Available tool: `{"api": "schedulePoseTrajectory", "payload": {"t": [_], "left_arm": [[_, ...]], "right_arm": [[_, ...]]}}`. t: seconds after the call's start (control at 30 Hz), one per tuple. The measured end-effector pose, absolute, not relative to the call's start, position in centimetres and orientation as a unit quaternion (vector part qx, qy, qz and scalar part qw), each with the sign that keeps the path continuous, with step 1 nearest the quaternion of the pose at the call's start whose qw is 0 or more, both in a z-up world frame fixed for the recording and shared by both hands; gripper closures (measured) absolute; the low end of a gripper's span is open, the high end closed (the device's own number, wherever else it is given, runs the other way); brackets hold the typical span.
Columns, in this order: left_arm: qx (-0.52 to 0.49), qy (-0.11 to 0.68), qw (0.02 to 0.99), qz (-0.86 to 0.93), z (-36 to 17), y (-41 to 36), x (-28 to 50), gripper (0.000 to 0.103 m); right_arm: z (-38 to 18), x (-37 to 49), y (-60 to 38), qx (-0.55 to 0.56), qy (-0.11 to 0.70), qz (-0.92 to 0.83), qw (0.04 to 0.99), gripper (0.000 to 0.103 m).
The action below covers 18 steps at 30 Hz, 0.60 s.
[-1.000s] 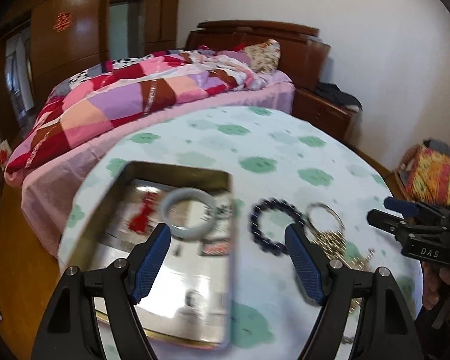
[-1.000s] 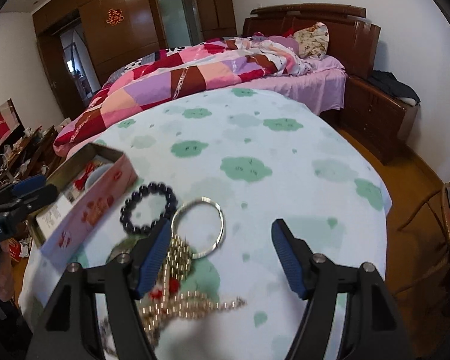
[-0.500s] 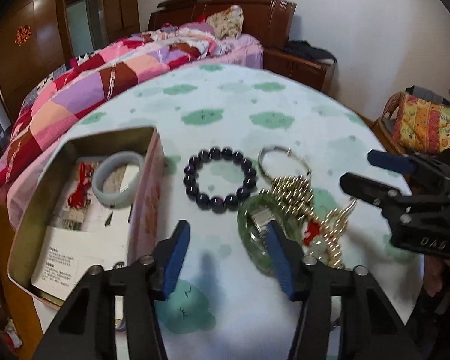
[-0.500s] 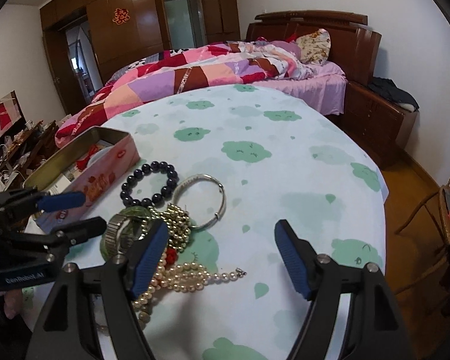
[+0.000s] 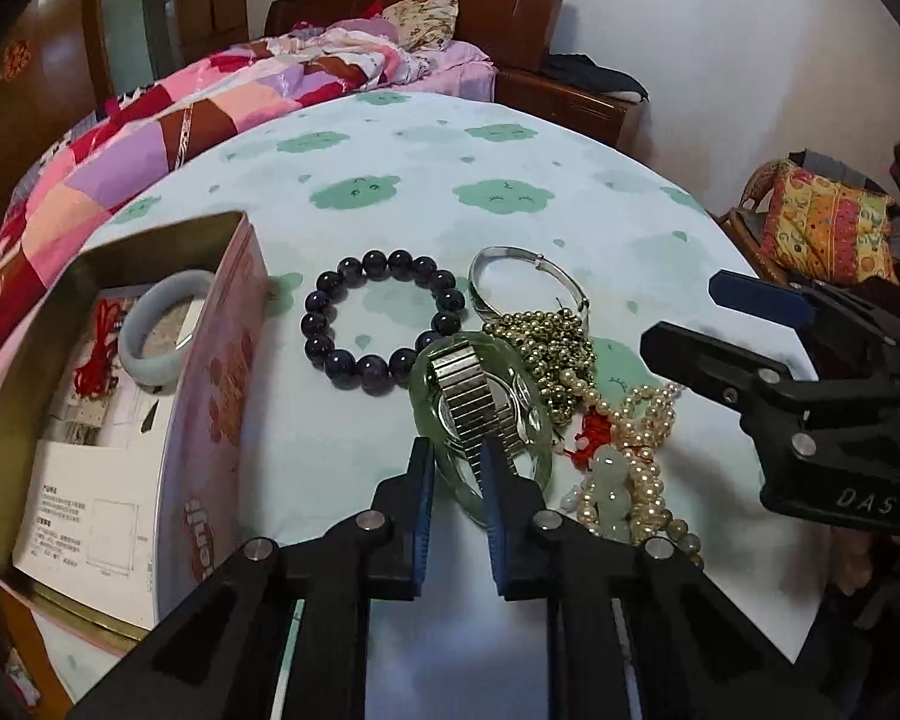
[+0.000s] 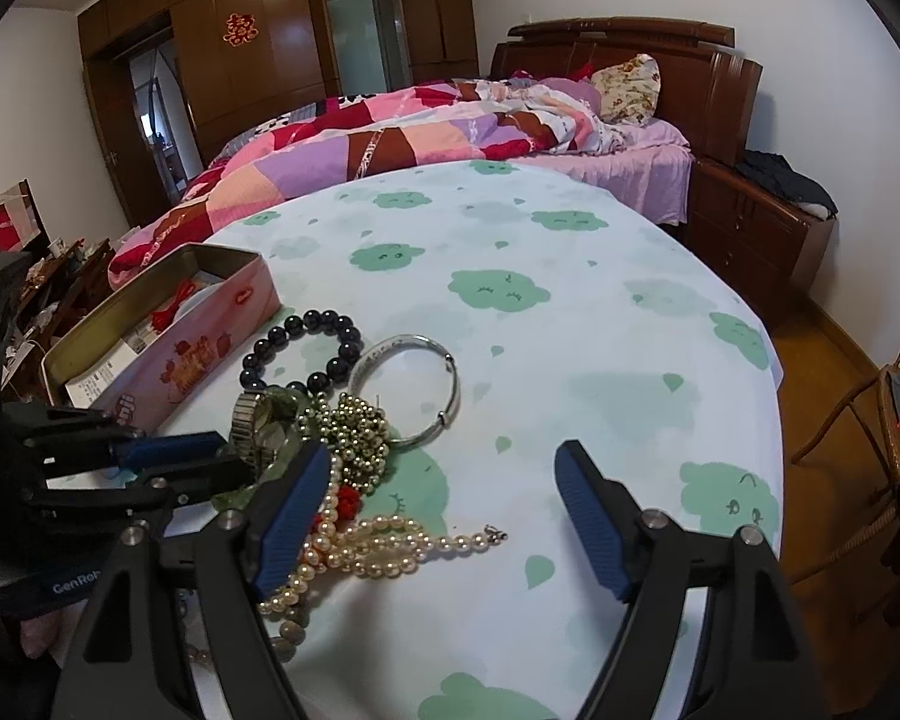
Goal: Organize jewelry
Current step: 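Return the left tool to the pile and grasp the green jade bangle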
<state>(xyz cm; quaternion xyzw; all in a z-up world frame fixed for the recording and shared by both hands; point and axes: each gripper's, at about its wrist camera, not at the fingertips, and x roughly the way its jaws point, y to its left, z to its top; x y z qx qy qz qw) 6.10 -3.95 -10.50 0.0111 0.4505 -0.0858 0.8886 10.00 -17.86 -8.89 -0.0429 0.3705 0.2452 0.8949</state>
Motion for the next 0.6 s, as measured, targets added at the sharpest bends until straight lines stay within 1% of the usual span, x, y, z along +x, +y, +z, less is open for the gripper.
{"api": "schedulePoseTrajectory", "payload": {"t": [0.03,0.13,0.37,0.6], "left_arm": [[0.01,0.45,0.889,-0.087,-10.5,-3.9,6.1,0.095],[0.005,0.437,0.895,-0.095,-9.7,-3.8,5.4,0.099],[-0.015,0.387,0.915,-0.112,-6.5,-3.1,3.9,0.099],[-0.033,0.356,0.928,-0.106,-4.6,-1.9,3.4,0.099]], "right_arm": [[-8.9,10.0,-17.8,-0.042,0.371,0.244,0.895,0.024],[-8.9,9.9,-17.9,-0.038,0.372,0.242,0.895,0.024],[-8.8,9.9,-18.1,-0.035,0.37,0.241,0.897,0.023],[-8.4,9.5,-17.5,-0.038,0.37,0.262,0.89,0.023]]}}
